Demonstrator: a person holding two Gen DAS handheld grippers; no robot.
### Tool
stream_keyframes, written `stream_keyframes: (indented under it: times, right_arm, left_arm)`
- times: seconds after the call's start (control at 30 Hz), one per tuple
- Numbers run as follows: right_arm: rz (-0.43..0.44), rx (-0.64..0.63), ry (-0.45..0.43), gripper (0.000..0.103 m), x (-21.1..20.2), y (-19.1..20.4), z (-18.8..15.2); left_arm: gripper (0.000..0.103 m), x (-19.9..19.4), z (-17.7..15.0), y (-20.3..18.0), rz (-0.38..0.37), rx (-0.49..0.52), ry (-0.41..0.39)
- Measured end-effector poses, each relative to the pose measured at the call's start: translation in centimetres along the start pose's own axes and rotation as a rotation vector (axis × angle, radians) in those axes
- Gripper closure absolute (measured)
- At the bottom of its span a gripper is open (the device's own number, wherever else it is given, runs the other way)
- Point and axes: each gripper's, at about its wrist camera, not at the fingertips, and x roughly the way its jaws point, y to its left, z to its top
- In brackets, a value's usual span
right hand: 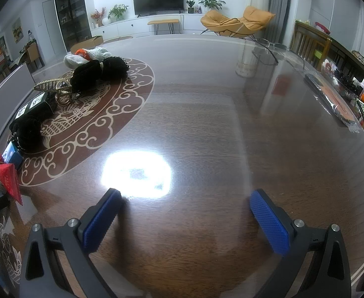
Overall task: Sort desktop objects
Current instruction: 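Close the left gripper on the nail cream box and lift it, then grasp the red candy packet with the right gripper while the left gripper holds the nail cream box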
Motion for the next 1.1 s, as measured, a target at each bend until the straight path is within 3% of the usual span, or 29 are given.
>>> stream_keyframes:
  times: [0.23, 0.3, 0.37, 0.4, 0.47, 0.7, 0.9, 1.1]
  right_arm:
    - [0.0, -0.001, 0.0, 0.0, 0.0, 0.0, 0.0]
    - [-0.001, -0.001, 0.001, 0.0, 0.0, 0.0, 0.0]
    - [-0.001, -0.001, 0.001, 0.0, 0.0, 0.0, 0.0]
    - [-0.001, -0.001, 0.001, 0.0, 0.0, 0.0, 0.0]
    - [-0.001, -0.001, 0.001, 0.0, 0.0, 0.0, 0.0]
    - [-0.003, 0.0, 0.001, 0.0, -0.1, -0.1, -0.1]
    - [-0.002, 0.0, 0.0, 0.0, -0.1, -0.1, -0.1]
    - [-0.002, 0.0, 0.001, 0.0, 0.0, -0.1, -0.1]
  left_arm:
    - [0.003, 0.0, -0.7, 0.9, -0.046, -0.036, 0.003]
    - [0.012, -0.3, -0.8, 0.6, -0.058, -0.022, -0.01]
    - [0.033, -0.7, -0.8, 0.1, -0.072, 0.004, -0.024]
    - [0.038, -0.9, -0.8, -0.2, -0.08, 0.019, -0.029]
    - [0.061, -1.2, -0.8, -0.7, -0.09, 0.041, -0.034]
    - [0.062, -1.7, -1.2, 0.1, -0.137, -0.045, -0.034]
    - [0.062, -2.4, -2.0, 2.3, -0.129, -0.132, -0.056]
    - [0.063, -3.9, -2.2, 2.5, -0.156, -0.145, -0.094]
